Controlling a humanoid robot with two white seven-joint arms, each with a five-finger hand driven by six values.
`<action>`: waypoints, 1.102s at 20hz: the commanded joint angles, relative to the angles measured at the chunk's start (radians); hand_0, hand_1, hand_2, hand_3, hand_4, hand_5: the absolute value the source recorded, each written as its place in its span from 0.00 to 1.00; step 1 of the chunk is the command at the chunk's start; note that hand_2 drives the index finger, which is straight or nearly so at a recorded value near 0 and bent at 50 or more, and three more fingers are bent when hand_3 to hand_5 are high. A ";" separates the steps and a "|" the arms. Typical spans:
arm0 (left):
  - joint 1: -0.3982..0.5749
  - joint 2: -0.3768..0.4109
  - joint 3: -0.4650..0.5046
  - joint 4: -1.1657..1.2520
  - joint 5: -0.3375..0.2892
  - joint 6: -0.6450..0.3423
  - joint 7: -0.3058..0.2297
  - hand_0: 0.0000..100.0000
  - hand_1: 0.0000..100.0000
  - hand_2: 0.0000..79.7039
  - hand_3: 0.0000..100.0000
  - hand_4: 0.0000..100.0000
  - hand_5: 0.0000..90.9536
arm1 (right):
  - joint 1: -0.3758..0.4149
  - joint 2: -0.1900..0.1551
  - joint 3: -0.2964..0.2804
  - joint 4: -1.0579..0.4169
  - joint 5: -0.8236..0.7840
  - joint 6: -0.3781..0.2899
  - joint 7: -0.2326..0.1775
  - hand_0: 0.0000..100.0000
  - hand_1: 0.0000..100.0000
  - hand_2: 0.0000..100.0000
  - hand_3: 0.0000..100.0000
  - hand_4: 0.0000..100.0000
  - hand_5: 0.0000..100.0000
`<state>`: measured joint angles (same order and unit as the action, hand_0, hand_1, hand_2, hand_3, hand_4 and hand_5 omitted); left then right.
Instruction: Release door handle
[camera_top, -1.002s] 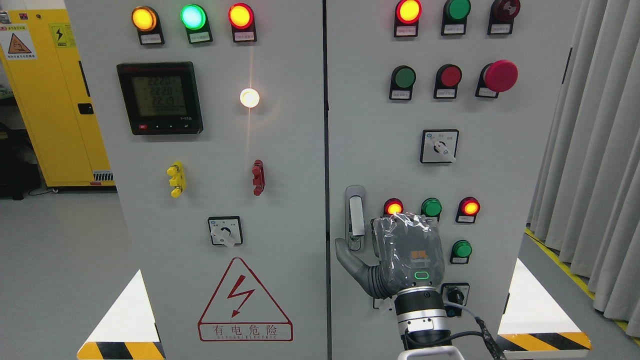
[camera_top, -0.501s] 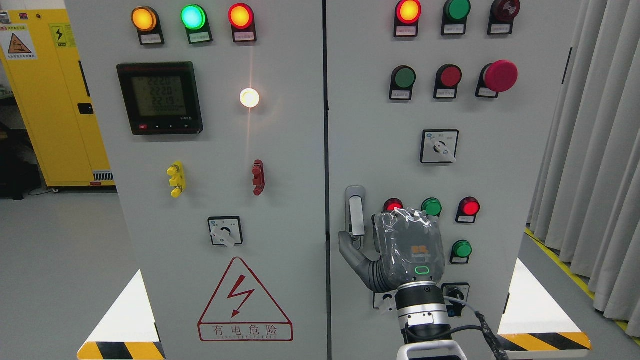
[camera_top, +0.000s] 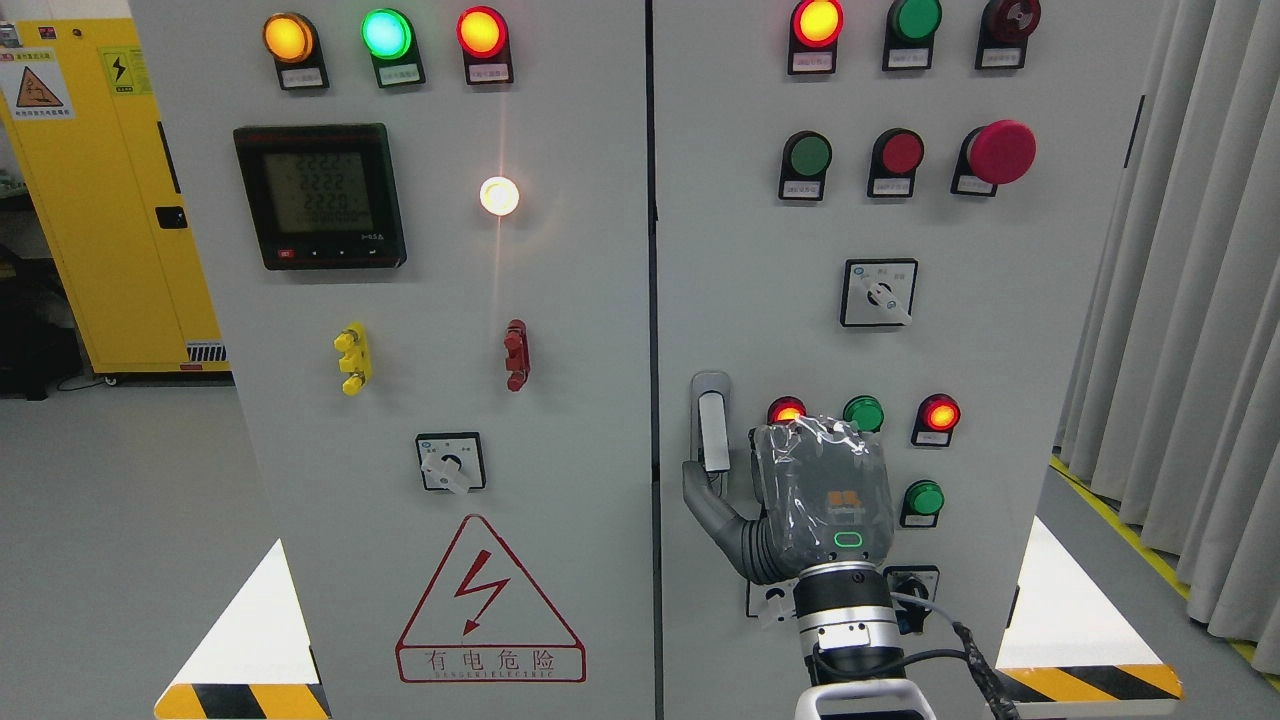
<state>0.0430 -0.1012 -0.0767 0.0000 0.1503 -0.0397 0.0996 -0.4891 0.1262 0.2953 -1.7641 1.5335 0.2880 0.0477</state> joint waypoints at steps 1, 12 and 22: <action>0.000 0.000 0.000 -0.015 0.000 0.000 0.000 0.12 0.56 0.00 0.00 0.00 0.00 | 0.000 0.000 -0.002 0.000 -0.001 0.002 0.000 0.36 0.27 1.00 1.00 1.00 1.00; 0.000 0.000 0.000 -0.015 0.000 0.000 0.000 0.12 0.56 0.00 0.00 0.00 0.00 | 0.004 0.001 -0.005 -0.005 -0.003 0.002 -0.002 0.39 0.26 1.00 1.00 1.00 1.00; 0.000 0.000 0.000 -0.015 0.000 0.000 0.000 0.12 0.56 0.00 0.00 0.00 0.00 | 0.010 0.003 -0.007 -0.014 -0.003 0.002 -0.002 0.60 0.26 1.00 1.00 1.00 1.00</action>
<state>0.0430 -0.1012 -0.0767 0.0000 0.1503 -0.0397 0.0996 -0.4807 0.1275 0.2905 -1.7689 1.5309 0.2894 0.0517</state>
